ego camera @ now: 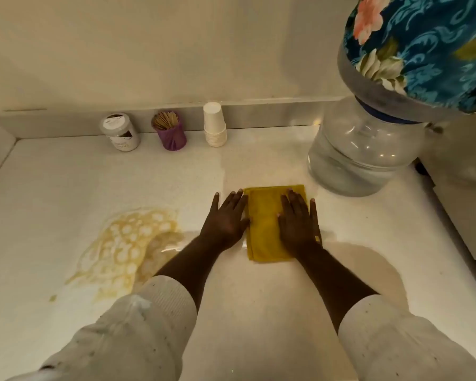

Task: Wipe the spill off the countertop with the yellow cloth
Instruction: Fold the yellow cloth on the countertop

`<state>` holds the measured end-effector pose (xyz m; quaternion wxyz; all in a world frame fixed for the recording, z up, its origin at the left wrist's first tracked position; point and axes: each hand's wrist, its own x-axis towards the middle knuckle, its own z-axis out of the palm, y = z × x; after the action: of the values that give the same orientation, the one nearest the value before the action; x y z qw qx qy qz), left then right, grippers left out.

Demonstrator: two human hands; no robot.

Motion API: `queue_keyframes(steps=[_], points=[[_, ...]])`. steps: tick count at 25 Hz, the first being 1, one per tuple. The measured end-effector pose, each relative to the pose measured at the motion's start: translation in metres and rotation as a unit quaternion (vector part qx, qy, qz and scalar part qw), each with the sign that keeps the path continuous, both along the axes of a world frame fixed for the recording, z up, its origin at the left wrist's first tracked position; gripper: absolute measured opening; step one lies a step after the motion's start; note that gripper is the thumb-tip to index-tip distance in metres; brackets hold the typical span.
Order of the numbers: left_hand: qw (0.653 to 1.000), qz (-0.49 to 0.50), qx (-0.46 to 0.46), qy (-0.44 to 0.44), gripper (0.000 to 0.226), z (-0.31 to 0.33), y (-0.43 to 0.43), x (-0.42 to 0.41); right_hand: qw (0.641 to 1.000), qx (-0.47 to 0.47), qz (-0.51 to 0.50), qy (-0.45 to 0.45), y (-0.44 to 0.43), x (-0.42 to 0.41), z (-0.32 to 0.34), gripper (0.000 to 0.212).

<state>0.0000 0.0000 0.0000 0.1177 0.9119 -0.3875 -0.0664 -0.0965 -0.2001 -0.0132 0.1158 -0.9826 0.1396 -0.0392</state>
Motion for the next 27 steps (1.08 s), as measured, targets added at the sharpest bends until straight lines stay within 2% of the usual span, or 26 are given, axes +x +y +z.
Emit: queue_keyframes(steps=[3,7,10,14,20,27], points=[[1.000,0.020,0.010,0.006,0.063,0.003,-0.022,0.017,0.999,-0.032,-0.009,0.020,-0.020,0.020,-0.003,0.057],[0.998,0.014,0.057,0.004,0.058,0.005,-0.042,0.030,0.994,-0.073,0.015,0.075,-0.037,0.041,-0.009,0.067],[0.999,0.021,0.034,-0.015,0.054,0.009,-0.045,0.030,0.994,-0.066,0.022,0.087,-0.041,0.046,-0.012,0.075],[0.999,0.020,0.020,-0.032,0.050,0.014,-0.051,0.030,0.999,-0.029,0.004,0.024,-0.037,0.045,-0.012,0.068],[0.996,0.024,-0.075,-0.050,0.028,0.016,-0.044,0.024,0.998,0.000,0.000,-0.058,-0.037,0.041,-0.003,0.027],[0.988,0.020,-0.109,-0.111,0.022,0.027,-0.018,0.015,0.984,0.051,0.023,-0.166,-0.018,0.038,0.021,0.030]])
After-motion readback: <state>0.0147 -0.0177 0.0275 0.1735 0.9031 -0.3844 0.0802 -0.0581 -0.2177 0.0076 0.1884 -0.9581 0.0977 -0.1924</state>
